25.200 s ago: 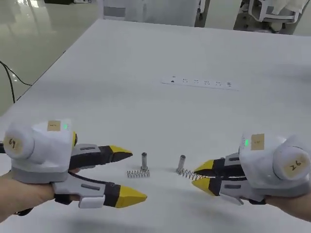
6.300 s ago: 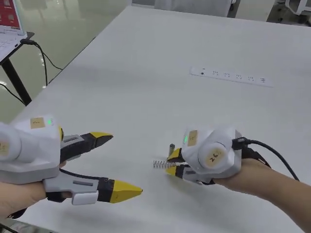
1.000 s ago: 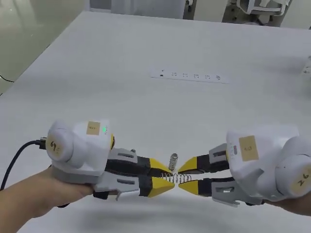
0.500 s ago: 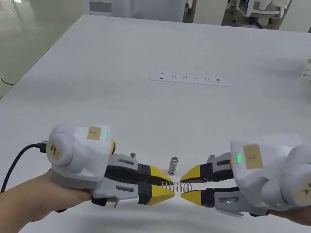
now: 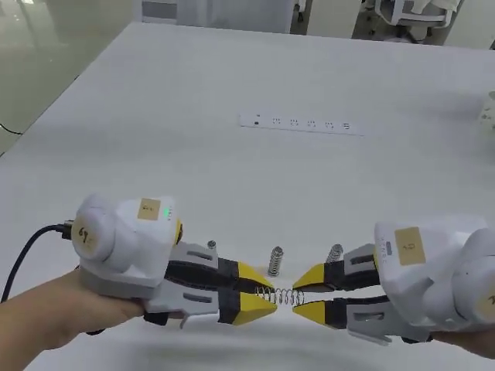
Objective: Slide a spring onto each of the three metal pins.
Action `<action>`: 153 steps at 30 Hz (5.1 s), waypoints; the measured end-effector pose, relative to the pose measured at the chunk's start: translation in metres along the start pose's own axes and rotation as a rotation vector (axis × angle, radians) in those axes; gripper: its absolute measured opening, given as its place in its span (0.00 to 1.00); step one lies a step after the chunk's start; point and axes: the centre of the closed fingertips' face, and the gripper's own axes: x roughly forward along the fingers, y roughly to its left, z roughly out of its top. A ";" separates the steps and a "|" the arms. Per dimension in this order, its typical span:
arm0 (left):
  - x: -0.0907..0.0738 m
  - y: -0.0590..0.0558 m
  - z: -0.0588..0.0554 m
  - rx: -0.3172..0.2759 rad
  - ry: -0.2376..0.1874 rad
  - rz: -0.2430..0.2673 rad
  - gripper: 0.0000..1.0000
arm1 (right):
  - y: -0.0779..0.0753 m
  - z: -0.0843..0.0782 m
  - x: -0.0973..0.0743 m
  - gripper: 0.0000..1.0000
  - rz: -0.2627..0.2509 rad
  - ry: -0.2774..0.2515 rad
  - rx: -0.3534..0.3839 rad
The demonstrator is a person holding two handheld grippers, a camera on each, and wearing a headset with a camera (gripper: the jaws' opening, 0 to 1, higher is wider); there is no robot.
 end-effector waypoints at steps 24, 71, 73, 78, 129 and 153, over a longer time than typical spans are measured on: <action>-0.001 0.003 -0.010 -0.014 0.023 0.021 0.03 | -0.005 0.032 -0.009 0.07 0.030 -0.064 -0.038; 0.005 0.001 -0.005 -0.012 0.031 0.027 0.03 | -0.006 0.067 -0.004 0.07 0.004 -0.165 -0.037; 0.005 0.001 -0.006 -0.009 0.038 0.033 0.04 | -0.006 0.065 -0.003 0.07 0.002 -0.159 -0.040; 0.005 0.000 -0.006 -0.023 0.040 0.029 0.04 | -0.005 0.065 -0.003 0.07 0.002 -0.159 -0.040; -0.051 0.025 -0.011 -0.128 -0.024 0.237 0.40 | -0.013 0.035 0.015 0.07 -0.026 -0.144 0.034; -0.093 0.038 -0.028 -0.164 -0.046 0.384 0.76 | -0.016 0.028 0.014 0.07 -0.039 -0.118 0.018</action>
